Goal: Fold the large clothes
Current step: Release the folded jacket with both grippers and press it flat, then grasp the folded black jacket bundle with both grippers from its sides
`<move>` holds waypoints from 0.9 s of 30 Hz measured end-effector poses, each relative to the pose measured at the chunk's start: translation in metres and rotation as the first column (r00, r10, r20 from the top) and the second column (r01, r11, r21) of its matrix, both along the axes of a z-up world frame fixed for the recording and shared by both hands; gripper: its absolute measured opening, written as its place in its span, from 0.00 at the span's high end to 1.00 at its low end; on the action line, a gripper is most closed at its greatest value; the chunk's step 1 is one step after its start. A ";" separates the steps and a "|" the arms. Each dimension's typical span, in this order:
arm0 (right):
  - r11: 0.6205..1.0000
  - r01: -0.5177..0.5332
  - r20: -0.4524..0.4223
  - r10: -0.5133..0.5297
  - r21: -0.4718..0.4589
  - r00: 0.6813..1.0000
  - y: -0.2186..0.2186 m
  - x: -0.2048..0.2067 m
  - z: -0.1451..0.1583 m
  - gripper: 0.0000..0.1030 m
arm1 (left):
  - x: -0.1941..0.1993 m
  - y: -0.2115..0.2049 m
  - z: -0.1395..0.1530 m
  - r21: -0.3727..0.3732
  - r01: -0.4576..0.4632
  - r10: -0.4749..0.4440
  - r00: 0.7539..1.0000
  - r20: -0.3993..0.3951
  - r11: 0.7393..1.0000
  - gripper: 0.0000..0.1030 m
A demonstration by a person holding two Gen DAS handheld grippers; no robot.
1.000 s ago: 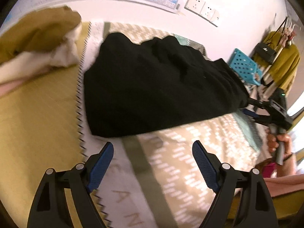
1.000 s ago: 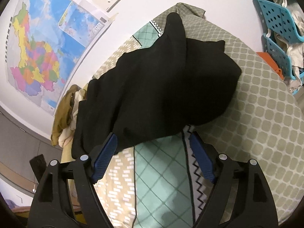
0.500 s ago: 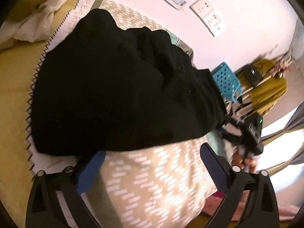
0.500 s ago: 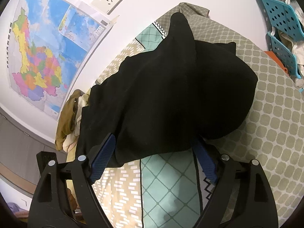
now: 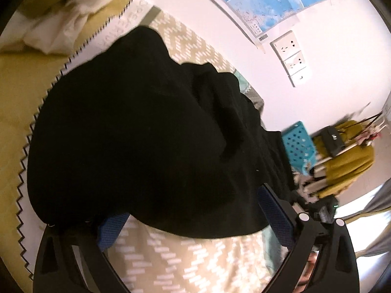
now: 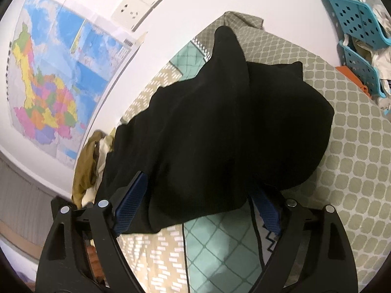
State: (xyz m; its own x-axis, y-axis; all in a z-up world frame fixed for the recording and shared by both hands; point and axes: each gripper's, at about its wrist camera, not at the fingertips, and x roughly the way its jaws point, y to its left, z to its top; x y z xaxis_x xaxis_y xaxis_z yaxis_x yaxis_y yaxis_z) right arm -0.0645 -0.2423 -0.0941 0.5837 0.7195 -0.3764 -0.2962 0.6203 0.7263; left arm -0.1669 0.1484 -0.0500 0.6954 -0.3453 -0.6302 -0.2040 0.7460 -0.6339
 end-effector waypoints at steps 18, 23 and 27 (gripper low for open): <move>0.835 -0.550 -0.048 0.551 0.023 0.833 0.114 -0.061 0.001 0.23 | -0.002 0.011 -0.001 0.016 0.074 -0.074 0.997 0.003 0.997 0.18; 0.845 -0.524 -0.048 0.531 0.110 0.846 0.156 -0.031 -0.001 0.30 | -0.008 0.011 0.001 -0.010 0.086 -0.085 0.996 0.009 0.996 0.18; 0.844 -0.517 -0.042 0.527 0.143 0.849 0.176 -0.018 0.005 0.28 | -0.014 0.008 0.004 0.006 0.113 -0.114 0.993 0.028 0.994 0.17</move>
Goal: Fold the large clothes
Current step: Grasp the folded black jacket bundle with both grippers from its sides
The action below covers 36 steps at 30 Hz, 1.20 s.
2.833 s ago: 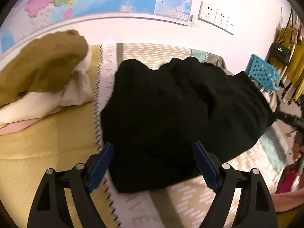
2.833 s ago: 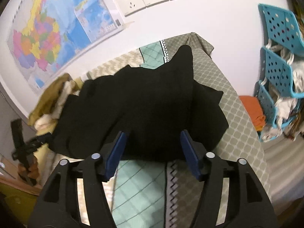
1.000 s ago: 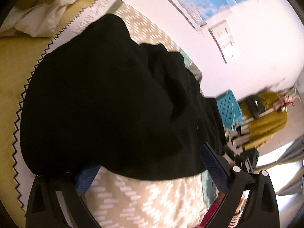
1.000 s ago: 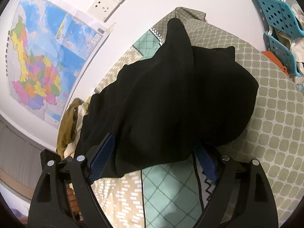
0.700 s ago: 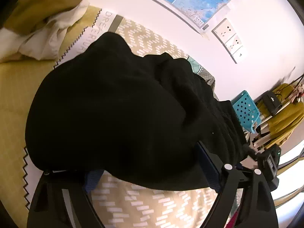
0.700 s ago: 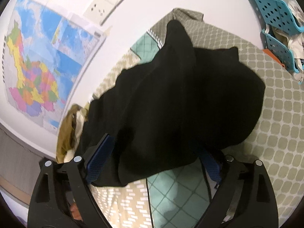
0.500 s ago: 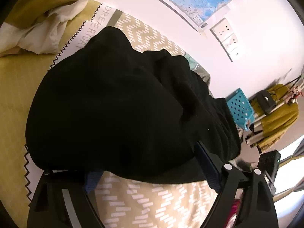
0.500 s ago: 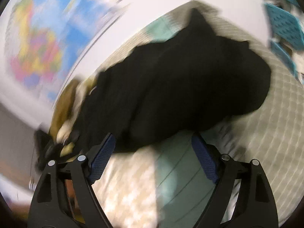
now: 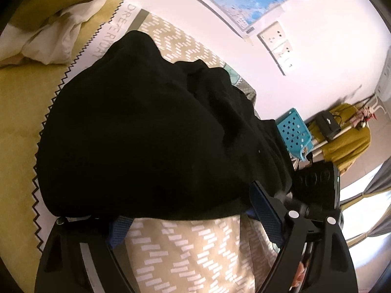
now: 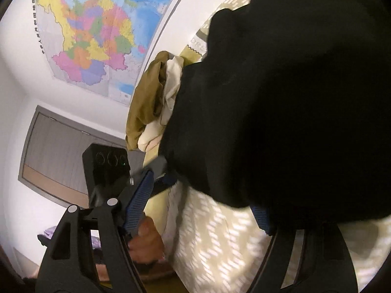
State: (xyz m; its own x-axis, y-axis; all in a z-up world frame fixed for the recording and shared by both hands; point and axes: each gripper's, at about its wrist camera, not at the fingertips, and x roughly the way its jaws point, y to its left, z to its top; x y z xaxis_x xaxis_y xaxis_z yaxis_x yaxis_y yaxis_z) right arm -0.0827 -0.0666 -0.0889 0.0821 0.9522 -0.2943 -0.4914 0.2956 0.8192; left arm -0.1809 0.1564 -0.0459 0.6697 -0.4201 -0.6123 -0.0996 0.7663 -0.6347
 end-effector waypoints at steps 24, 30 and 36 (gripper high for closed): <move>0.997 0.008 -0.020 -0.007 0.080 1.000 -0.037 -0.003 0.003 0.30 | 0.009 0.019 -0.009 -0.212 -0.056 0.071 0.996 0.062 0.976 0.12; 0.959 0.281 -0.035 -0.282 -0.025 0.959 -0.134 -0.021 -0.012 0.20 | 0.023 0.009 -0.006 -0.114 -0.099 0.102 0.995 0.018 0.989 0.13; 0.862 0.502 -0.019 -0.504 -0.067 0.863 -0.183 -0.004 -0.011 0.16 | 0.032 0.005 -0.005 0.009 -0.119 0.119 0.993 -0.010 0.993 0.13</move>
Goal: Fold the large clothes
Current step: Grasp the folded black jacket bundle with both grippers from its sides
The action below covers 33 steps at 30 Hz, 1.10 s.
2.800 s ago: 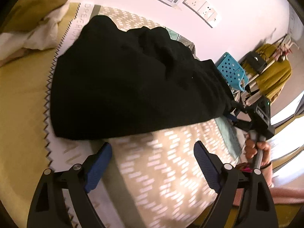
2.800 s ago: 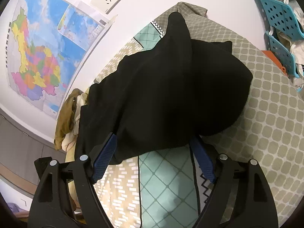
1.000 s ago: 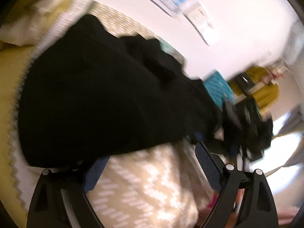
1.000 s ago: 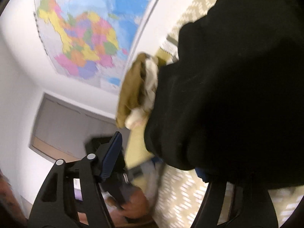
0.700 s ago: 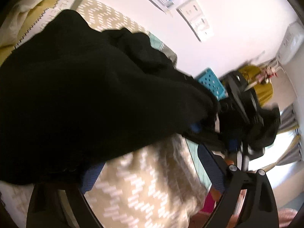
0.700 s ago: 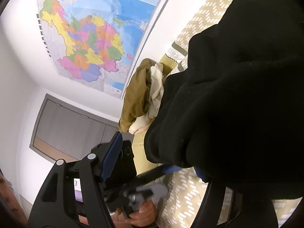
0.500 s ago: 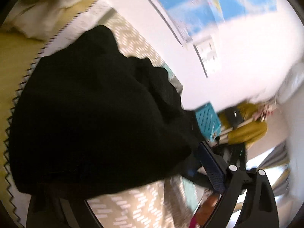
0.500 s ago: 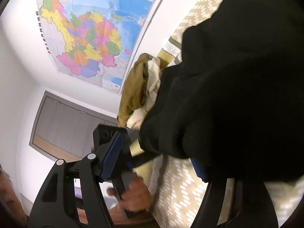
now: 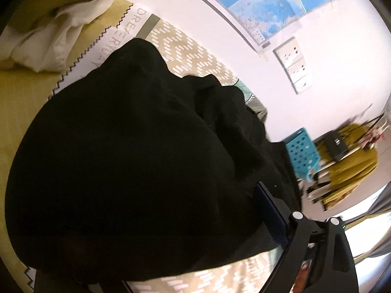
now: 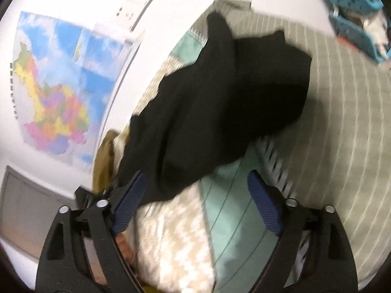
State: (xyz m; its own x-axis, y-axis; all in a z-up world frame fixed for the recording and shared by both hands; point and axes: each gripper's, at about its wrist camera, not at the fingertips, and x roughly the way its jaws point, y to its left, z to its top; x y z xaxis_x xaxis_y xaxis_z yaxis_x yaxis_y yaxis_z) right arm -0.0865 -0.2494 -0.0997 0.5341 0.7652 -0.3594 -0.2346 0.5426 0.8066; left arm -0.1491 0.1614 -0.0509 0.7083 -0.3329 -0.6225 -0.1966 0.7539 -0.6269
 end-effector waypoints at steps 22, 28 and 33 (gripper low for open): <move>0.990 0.085 0.107 -0.073 -0.115 0.992 0.052 0.068 0.016 0.30 | 0.030 -0.009 0.005 0.136 -0.065 0.073 0.996 -0.060 0.989 0.17; 0.998 0.034 0.088 -0.029 -0.051 0.996 0.048 0.074 0.016 0.18 | 0.036 -0.009 0.007 0.160 -0.081 0.093 0.993 -0.069 0.984 0.15; 0.991 0.051 0.113 -0.036 -0.126 0.993 0.062 0.076 0.022 0.24 | 0.041 -0.010 0.008 0.168 -0.077 0.091 0.993 -0.076 0.983 0.14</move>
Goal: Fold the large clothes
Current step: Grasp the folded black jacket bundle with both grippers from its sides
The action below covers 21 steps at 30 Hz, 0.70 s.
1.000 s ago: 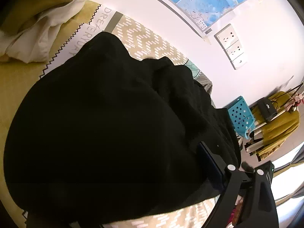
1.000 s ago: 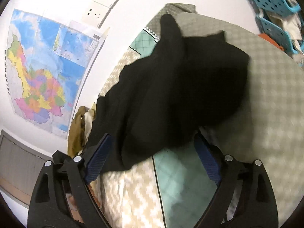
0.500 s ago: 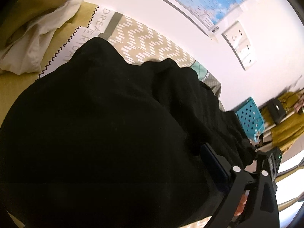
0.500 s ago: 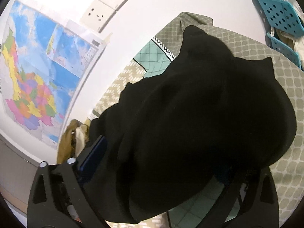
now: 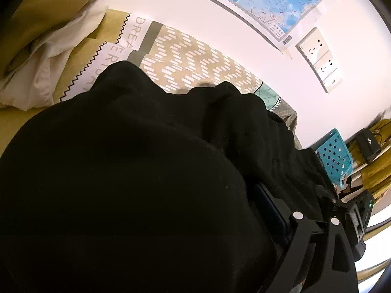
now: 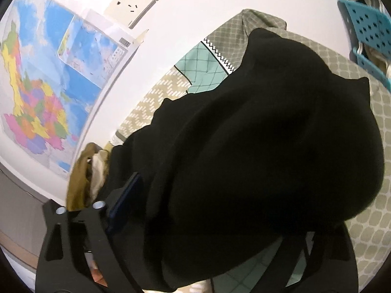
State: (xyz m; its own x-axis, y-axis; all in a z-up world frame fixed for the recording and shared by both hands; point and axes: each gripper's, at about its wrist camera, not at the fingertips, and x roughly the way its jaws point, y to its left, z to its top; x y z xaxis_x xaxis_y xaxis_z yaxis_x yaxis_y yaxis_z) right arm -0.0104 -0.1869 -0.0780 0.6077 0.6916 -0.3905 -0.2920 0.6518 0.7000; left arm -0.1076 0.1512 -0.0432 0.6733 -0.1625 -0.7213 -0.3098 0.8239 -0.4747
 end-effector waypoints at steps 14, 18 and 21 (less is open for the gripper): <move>0.995 -0.072 -0.038 0.075 0.065 0.996 -0.005 0.013 -0.002 0.38 | 0.004 0.001 -0.001 0.033 0.027 -0.027 1.000 -0.011 0.999 0.28; 0.998 -0.067 -0.033 0.067 0.020 0.997 -0.003 0.014 -0.002 0.60 | 0.005 0.000 -0.001 0.047 0.032 -0.031 0.999 -0.015 0.998 0.37; 0.995 -0.090 -0.035 0.091 0.033 0.995 -0.005 0.013 0.000 0.66 | 0.005 0.002 0.000 0.039 0.043 -0.042 0.999 -0.016 0.998 0.50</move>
